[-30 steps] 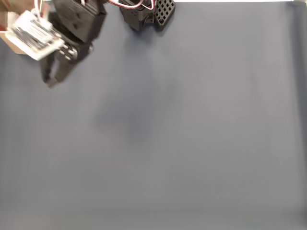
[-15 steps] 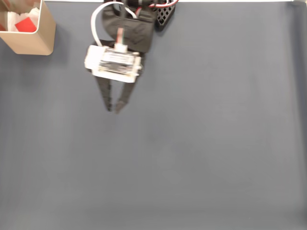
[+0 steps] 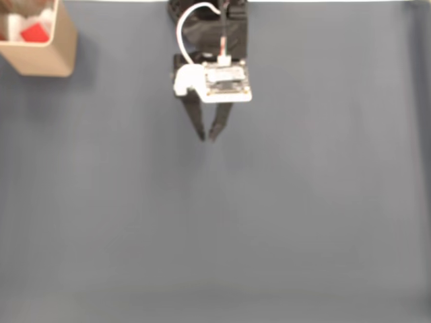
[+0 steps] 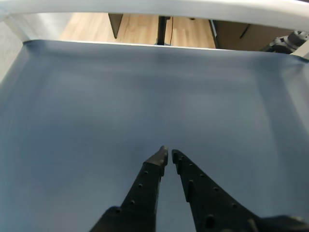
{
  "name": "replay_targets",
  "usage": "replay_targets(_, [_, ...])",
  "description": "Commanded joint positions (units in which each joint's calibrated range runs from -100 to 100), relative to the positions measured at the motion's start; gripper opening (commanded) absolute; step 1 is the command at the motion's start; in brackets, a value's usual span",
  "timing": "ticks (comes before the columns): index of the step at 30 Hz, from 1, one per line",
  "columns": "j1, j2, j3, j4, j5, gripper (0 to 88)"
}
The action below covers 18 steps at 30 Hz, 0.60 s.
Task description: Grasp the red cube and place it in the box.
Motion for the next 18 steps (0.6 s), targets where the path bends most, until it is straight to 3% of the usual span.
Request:
replay_targets(1, [-1.3,-5.7,4.0,-1.4,0.1,0.0])
replay_targets(18, [-1.1,-18.4,19.2,0.8,-2.8,0.0])
